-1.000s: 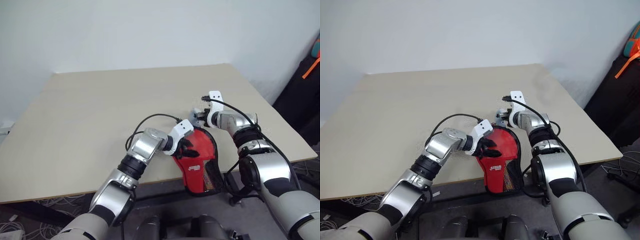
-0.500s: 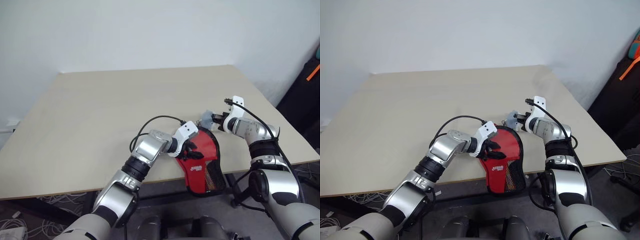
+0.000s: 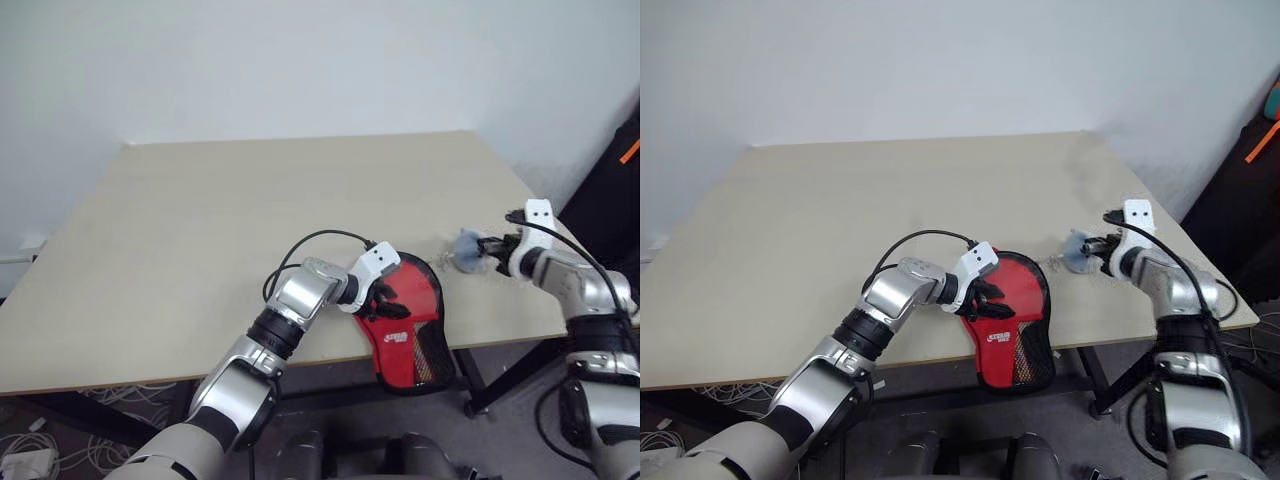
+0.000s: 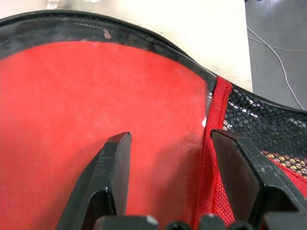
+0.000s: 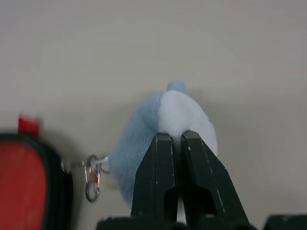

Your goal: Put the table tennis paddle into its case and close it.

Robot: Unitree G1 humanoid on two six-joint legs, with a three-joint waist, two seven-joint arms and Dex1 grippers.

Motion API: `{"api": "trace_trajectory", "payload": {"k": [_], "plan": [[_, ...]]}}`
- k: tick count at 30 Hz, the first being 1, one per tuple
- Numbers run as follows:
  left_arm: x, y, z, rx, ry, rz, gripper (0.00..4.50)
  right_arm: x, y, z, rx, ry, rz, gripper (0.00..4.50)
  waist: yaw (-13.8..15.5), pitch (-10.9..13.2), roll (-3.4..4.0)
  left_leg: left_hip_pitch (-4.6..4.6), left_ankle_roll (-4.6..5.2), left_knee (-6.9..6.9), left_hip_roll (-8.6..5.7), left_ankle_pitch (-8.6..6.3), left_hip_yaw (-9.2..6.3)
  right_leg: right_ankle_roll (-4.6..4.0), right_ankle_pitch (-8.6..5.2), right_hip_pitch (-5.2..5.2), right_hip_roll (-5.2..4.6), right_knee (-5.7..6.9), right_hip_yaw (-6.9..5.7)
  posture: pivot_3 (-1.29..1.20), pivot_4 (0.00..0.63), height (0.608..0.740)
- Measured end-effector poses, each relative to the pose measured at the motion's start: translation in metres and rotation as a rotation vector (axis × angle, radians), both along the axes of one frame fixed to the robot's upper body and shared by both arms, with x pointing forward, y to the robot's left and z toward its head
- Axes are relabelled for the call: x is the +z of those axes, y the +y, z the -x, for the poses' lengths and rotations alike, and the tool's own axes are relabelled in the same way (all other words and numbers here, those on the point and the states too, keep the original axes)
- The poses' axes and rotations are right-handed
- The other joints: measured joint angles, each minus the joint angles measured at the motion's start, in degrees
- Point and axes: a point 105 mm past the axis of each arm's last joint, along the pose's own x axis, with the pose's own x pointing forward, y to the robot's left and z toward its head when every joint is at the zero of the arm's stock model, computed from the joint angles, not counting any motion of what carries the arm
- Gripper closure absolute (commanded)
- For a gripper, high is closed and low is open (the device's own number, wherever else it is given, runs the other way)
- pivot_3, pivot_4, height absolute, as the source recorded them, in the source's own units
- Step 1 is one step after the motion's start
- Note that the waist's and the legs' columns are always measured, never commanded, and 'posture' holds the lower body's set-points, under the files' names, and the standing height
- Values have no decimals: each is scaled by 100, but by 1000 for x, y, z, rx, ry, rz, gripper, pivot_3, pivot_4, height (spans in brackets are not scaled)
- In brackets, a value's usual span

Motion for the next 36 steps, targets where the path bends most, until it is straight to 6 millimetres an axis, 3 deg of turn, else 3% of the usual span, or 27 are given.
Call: {"api": "trace_trajectory", "payload": {"k": [6,11,17,21,29,36], "plan": [[-2,1,0,6,3,-2,1729,5,-3,52,287,35,194,4487,22,-3,3,7,5,13,3,-9,-5,8,-5,7,0,0,-2,0,0,740],[-2,-1,1,6,3,0,1729,11,9,77,438,43,245,4487,29,-4,-4,5,0,14,4,-12,-17,8,-6,10,-2,-7,-12,0,0,740],[-3,-6,3,-1,13,8,1729,5,34,125,641,116,232,4487,85,0,-12,6,-4,15,5,-18,-55,15,-11,42,-3,-41,-50,0,0,740],[-4,-6,3,1,19,6,1729,0,39,145,710,160,233,4487,81,-19,-1,7,-7,12,10,-22,-113,15,-11,87,2,-92,-94,0,0,740],[-5,-11,6,-18,32,13,1729,2,23,166,715,233,207,4487,135,-31,-3,7,-16,10,-3,-41,-141,31,-25,96,0,-93,-105,0,0,740],[-6,-17,7,-29,39,20,1729,-4,36,207,822,318,141,4487,226,-35,-10,6,-7,19,-8,-51,-142,36,-28,102,-2,-94,-103,0,0,740]]}}
